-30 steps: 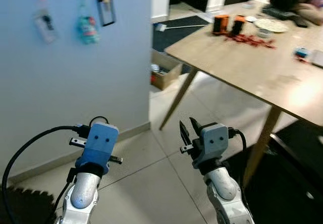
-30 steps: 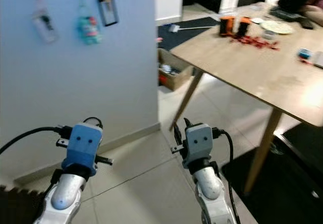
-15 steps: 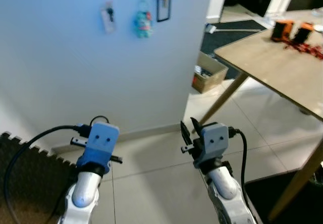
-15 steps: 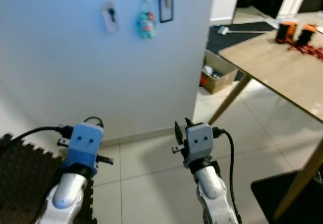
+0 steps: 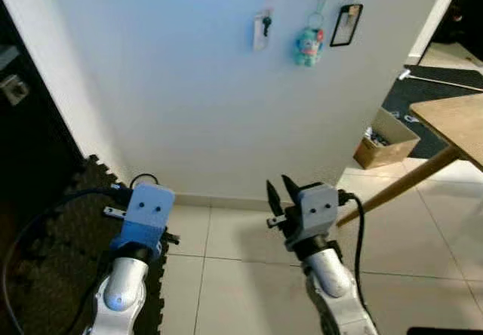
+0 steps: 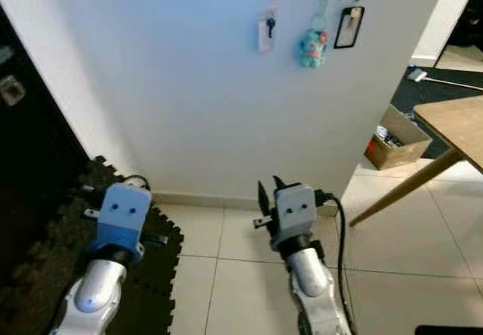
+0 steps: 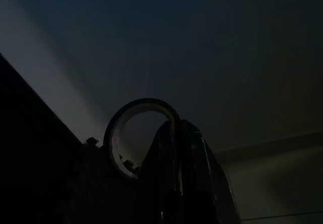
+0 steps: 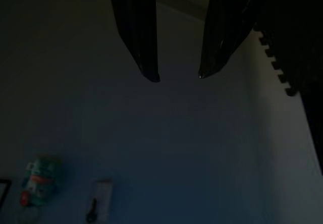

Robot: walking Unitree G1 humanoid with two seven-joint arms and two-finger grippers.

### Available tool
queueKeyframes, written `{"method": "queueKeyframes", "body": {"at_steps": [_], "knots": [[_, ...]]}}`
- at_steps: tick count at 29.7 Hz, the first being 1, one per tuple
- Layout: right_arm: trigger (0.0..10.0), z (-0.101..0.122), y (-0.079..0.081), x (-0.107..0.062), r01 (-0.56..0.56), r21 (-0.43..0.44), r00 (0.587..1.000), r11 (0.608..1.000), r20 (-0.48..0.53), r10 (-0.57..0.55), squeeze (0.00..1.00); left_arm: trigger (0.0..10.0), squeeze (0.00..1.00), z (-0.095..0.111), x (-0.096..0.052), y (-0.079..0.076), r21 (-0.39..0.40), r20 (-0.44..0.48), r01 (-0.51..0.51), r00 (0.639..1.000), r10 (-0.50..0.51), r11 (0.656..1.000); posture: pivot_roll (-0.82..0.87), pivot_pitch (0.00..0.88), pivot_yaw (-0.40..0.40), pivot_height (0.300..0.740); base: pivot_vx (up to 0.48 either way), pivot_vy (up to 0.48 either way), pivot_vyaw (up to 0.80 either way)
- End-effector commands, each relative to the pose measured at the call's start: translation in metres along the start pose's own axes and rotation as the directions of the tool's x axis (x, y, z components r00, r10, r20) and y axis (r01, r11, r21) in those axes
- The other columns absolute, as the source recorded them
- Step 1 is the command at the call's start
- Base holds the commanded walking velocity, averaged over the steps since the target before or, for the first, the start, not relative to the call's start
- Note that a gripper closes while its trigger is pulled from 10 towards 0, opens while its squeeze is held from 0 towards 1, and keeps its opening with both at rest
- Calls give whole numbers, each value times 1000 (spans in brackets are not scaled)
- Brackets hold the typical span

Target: Hang keys on a hook

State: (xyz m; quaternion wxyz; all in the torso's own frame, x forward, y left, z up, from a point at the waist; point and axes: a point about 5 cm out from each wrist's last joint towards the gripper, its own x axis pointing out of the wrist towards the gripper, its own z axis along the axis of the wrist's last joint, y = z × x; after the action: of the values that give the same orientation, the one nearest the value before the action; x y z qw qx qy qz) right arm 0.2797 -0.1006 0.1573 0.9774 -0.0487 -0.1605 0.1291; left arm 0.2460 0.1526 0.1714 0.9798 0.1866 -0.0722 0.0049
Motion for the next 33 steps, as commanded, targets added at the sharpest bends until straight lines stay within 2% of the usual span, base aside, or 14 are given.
{"method": "queueKeyframes", "body": {"at_steps": [1, 10, 33], "knots": [[10000, -3, -2, -4, 12, -6, 1000, 1000, -13, -12, 0, 10000, 0, -2, -1, -2, 8, -3, 12, 1000, -12, 1000, 163, 153, -20, 740, 0, 0, 0], [10000, -4, -2, -3, 12, -7, 1000, 1000, -10, -12, 0, 10000, 0, 2, 1, -4, 16, 27, 24, 999, -24, 1000, 160, 145, -20, 740, 0, 0, 0], [10000, -4, -2, -3, 7, -9, 1000, 1000, -15, -7, 0, 10000, 0, 2, 1, -5, 13, 36, 28, 999, -28, 1000, 162, 146, -22, 740, 385, 0, 0]]}}
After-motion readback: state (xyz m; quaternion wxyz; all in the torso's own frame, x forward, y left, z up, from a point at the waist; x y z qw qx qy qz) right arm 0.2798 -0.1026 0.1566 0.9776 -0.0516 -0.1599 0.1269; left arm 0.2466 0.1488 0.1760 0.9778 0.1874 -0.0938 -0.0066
